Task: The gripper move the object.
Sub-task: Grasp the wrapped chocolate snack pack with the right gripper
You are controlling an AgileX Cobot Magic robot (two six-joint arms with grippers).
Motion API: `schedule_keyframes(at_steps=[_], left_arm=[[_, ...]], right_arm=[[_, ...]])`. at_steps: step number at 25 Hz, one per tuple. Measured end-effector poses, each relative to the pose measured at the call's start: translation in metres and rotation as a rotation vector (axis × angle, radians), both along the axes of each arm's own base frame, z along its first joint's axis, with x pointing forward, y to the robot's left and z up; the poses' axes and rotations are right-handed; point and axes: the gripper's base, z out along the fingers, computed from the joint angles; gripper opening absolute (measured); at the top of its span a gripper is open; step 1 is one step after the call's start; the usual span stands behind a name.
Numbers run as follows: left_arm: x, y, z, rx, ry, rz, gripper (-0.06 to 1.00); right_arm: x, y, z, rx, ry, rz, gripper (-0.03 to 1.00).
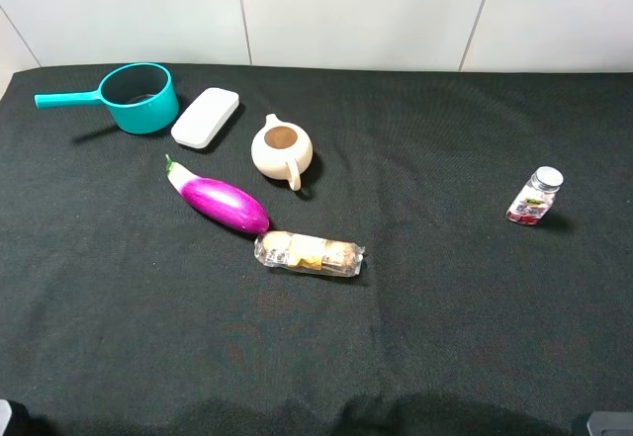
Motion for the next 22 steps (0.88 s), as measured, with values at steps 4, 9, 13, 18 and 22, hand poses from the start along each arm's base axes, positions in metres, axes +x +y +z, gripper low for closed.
schedule_keyframes(at_steps=[4,9,13,18,22], left_arm=[[0.0,0.0,0.0,0.0,0.0,0.0,0.99],[0.0,0.0,0.0,0.0,0.0,0.0,0.99],[0.0,0.0,0.0,0.0,0.0,0.0,0.99],[0.0,0.0,0.0,0.0,0.0,0.0,0.99],[0.0,0.0,0.0,0.0,0.0,0.0,0.99]], right_arm=[[0.0,0.0,0.0,0.0,0.0,0.0,0.69],[0.0,0.0,0.0,0.0,0.0,0.0,0.69],[0.0,0.0,0.0,0.0,0.0,0.0,0.69],[0.0,0.0,0.0,0.0,0.0,0.0,0.69],[0.0,0.0,0.0,0.0,0.0,0.0,0.69]])
